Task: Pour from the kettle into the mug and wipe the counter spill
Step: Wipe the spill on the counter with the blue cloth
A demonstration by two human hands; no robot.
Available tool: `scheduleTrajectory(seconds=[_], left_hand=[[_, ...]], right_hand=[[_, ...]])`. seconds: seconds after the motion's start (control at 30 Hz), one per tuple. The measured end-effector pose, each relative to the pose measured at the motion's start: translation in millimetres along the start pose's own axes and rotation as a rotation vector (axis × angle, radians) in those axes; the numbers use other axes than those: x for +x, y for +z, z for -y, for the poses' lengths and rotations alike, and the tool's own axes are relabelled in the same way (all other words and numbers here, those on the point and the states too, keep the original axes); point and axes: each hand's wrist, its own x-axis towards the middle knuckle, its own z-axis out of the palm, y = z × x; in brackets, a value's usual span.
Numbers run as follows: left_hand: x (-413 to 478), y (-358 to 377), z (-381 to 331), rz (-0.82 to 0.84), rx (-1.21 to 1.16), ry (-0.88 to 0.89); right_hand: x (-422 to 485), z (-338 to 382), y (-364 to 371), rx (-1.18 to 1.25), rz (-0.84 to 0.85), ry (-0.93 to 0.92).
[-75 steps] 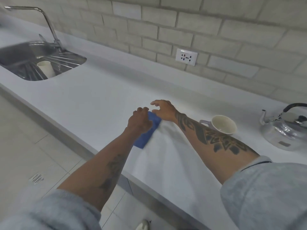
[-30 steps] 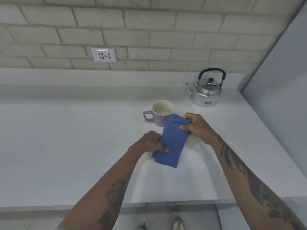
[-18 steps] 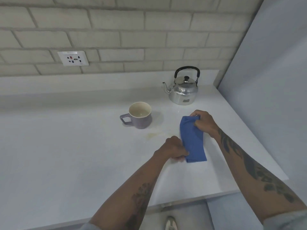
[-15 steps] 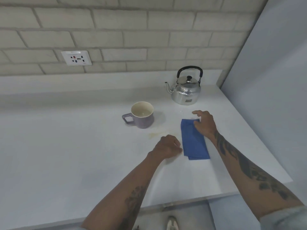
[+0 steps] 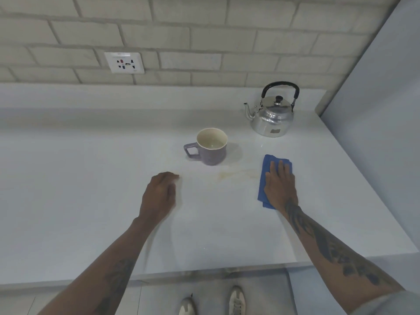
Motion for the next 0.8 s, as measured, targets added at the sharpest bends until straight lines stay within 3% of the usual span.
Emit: scheduleTrajectory(seconds=[0.13, 0.27, 0.43, 0.53, 0.63, 0.7, 0.8], left_hand=[[-5, -3, 7, 0.02, -0.016, 0.001], [-5, 0, 8, 0.031, -0.008, -0.005], [-5, 0, 10, 0.026, -0.025, -0.021], [-6, 0, 10, 0.027, -0.03, -0.029], [-7, 0, 8, 0.021, -0.022, -0.025], [-8, 0, 8, 0.021, -0.019, -0.021], [-6, 1, 10, 0.02, -0.02, -0.012]], right_hand=[[-8, 63, 4, 0.034, -0.133, -0.132], [-29, 103, 21, 0.003, -0.062, -0.401], [-88, 55, 20, 0.036, -0.025, -0.729], [-63, 24, 19, 0.073, -0.051, -0.492], [-27, 53, 14, 0.018, -0.101, -0.161], [-23, 91, 16, 0.037, -0.096, -0.155], [-50, 126, 25, -0.002, -0.096, -0.39]])
